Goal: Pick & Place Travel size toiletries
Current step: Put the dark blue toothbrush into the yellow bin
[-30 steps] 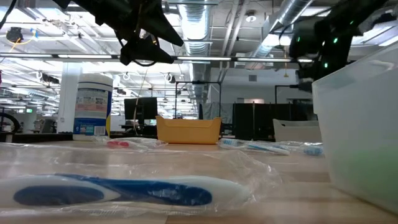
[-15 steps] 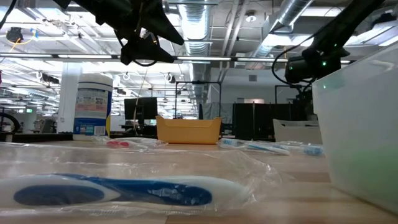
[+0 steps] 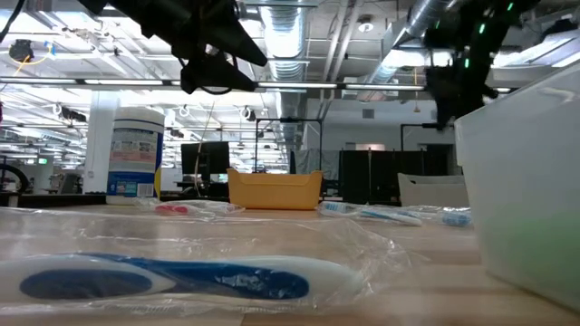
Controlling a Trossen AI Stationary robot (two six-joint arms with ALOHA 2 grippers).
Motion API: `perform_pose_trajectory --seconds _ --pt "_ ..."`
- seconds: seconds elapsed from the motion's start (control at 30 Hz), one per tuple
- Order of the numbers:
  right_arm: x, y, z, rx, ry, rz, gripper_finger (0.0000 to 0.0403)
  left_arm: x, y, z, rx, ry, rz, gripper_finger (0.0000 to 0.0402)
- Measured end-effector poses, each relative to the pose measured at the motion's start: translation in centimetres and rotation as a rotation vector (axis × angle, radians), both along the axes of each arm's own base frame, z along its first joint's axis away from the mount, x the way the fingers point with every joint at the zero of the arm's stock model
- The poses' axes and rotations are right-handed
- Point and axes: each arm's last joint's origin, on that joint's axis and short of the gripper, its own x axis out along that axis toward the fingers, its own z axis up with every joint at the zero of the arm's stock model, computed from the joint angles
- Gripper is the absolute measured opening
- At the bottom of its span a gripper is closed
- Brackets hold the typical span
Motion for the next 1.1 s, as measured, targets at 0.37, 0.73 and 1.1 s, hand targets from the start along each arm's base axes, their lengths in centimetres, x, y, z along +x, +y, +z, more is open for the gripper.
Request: perform_pose_trajectory --seconds 0.37,0.73,1.1 --pt "-1.4 5.4 7.7 -0.075 -0.536 0.459 0.027 -0.9 2.6 -1.0 0.026 0.298 -0.103 0.0237" --pt "-2.0 9.0 8.7 0.013 -0.678 0.562 0.027 -1.9 -4.9 -1.6 -0.083 0.326 -0.449 0.0237" --pt "-0.7 9.9 8.5 0.103 -0.696 0.603 0.027 -2.4 -15.4 -1.8 -0.106 0.283 -0.474 0.0237"
